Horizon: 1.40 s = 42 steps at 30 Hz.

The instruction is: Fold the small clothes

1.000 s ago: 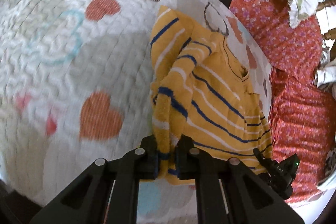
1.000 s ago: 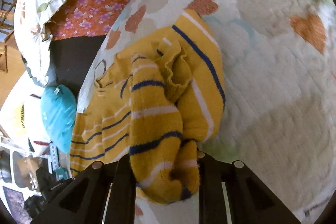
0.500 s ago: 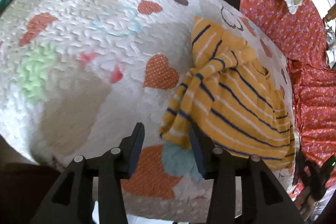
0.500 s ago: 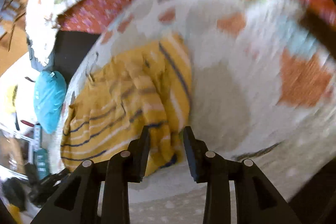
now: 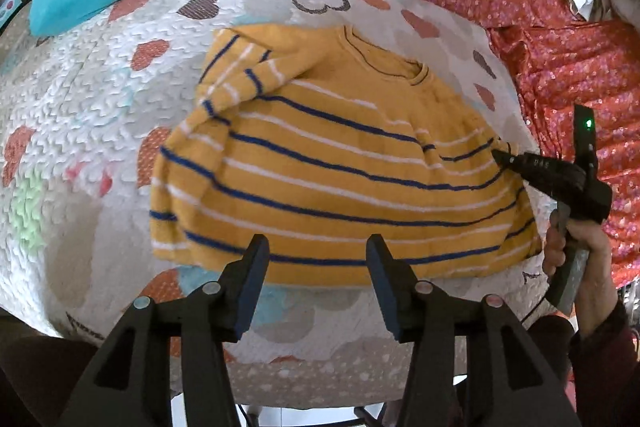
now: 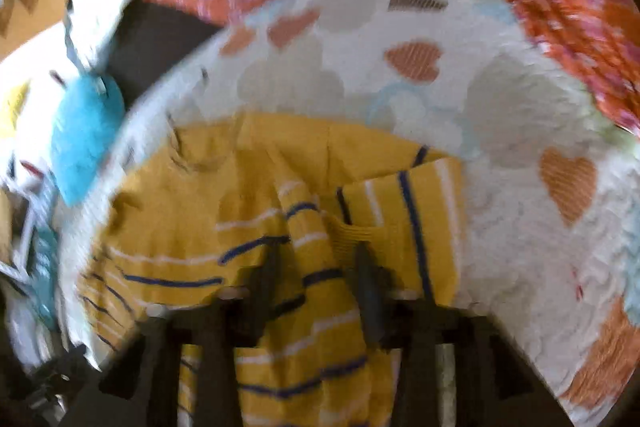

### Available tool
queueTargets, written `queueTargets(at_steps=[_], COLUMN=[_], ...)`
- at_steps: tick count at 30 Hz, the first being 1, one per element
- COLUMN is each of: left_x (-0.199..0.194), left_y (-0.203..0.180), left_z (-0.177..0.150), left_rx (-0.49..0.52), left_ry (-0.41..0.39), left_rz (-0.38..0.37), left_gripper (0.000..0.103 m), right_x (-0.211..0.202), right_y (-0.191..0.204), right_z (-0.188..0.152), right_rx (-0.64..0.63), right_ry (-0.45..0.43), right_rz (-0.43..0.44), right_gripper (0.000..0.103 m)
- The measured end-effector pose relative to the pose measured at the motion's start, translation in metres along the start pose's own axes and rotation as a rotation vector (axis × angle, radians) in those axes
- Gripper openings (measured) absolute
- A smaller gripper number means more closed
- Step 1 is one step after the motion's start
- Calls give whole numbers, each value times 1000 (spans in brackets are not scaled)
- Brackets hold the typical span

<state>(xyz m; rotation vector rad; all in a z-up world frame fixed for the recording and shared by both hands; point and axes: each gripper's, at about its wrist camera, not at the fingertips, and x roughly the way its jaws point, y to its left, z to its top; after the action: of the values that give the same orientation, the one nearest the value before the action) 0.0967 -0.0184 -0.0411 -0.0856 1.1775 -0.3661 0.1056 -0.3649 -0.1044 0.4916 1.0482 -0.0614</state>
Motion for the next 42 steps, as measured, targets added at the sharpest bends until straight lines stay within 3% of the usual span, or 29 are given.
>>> queueTargets(at_steps=[4, 7, 10, 14, 16, 18, 19, 21, 22, 23, 24, 27, 31, 34, 36, 37, 40, 42], left_x=[10, 19, 29, 59, 73, 77, 74, 66, 58, 50, 40, 15, 14, 32, 44, 51, 61, 61], left_y=[4, 14, 28, 58, 78, 99, 109, 123, 129, 131, 130, 110, 87, 85, 92, 94, 97, 97], left_z=[9, 22, 44, 79, 95, 108, 112, 117, 117, 114, 110, 89, 57, 38, 28, 24, 19, 20], left_rx=[-11, -41, -68, -140, -207, -304, -345, -383, -396, -398, -377, -245, -150, -184, -232, -238, -229, -231], left_ry=[12, 28, 32, 86, 113, 114, 101, 76, 63, 47, 28, -3, 8, 50, 80, 90, 95, 86], left_rz=[46, 54, 65, 86, 72, 46, 49, 39, 25, 17, 5, -11, -72, -102, -115, -102, -55, -61], left_gripper=[49, 49, 50, 50, 50, 50, 50, 50, 50, 50, 50, 50, 52, 52, 52, 52, 52, 52], right_x=[-1, 1, -24, -69, -78, -74, -67, -56, -51, -51, -58, -86, -88, -66, -60, -58, -64, -70], right_y=[-36, -44, -43, -38, -28, -22, -23, -36, -47, -59, -68, -80, -72, -62, -60, -62, -68, -69], right_z=[14, 12, 4, -14, -29, -48, -58, -73, -79, -84, -89, -100, -115, -126, -128, -127, -130, -124], right_rx=[115, 91, 93, 127, 102, 74, 67, 79, 100, 124, 156, 207, 175, 154, 164, 180, 202, 195], right_ry=[-57, -51, -117, -219, -200, -121, -74, -47, -37, -38, -65, -136, -84, -40, -35, -19, -12, -28], right_rz=[-59, -86, -83, -7, 106, 201, 193, 75, -13, -77, -63, -32, 52, 67, 121, 176, 172, 90], right_gripper=[5, 8, 23, 23, 23, 23, 23, 23, 23, 33, 38, 39, 39, 39, 33, 7, 6, 5])
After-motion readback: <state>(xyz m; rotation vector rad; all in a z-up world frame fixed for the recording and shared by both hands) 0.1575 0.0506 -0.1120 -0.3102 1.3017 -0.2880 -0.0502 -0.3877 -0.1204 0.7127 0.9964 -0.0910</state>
